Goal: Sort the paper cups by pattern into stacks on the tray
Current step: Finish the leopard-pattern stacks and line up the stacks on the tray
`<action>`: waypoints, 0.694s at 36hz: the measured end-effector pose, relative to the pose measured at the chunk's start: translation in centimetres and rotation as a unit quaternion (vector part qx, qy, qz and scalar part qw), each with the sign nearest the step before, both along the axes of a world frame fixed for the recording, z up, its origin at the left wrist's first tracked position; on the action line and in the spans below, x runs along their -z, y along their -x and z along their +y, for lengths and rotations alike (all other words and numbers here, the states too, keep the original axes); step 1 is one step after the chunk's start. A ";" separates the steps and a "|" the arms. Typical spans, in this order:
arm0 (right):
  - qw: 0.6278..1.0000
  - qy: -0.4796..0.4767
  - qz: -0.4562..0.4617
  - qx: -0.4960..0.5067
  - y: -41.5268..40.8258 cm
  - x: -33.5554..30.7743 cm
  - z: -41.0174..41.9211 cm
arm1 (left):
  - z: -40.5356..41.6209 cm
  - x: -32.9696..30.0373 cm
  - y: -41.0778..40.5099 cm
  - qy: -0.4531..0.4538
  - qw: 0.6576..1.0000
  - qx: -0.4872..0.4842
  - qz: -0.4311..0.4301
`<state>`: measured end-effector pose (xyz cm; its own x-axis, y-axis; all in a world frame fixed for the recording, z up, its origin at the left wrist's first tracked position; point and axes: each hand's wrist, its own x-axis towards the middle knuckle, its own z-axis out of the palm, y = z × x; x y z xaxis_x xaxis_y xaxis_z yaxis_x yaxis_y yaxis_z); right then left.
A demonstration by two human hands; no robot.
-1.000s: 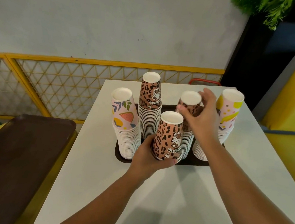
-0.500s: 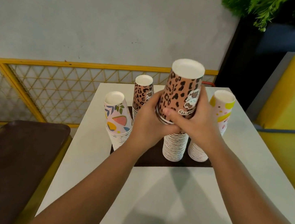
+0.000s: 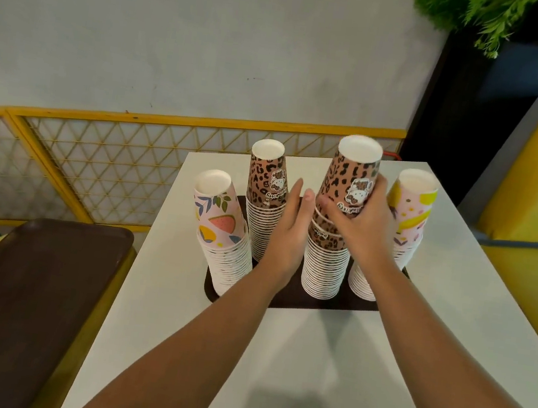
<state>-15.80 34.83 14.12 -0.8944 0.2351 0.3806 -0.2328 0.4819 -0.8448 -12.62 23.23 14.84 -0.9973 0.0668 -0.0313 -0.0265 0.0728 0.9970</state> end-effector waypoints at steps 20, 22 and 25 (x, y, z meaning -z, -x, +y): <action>0.999 0.010 -0.028 -0.027 -1.4 7.7 -1.0 | -1.1 3.2 -1.5 0.139 0.979 -0.043 0.145; 0.999 0.015 -0.047 -0.019 -1.7 8.9 -1.1 | -2.3 2.7 -2.4 0.185 0.955 -0.078 0.219; 0.997 0.017 -0.068 -0.011 -1.8 10.4 -1.2 | -4.1 1.1 -3.4 0.214 0.916 -0.143 0.309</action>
<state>-14.00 33.67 3.68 -0.9423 0.2256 0.2475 -0.1249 0.4487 -0.8849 -9.18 19.14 13.79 -0.8085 -0.0855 0.5822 0.4542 0.5384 0.7098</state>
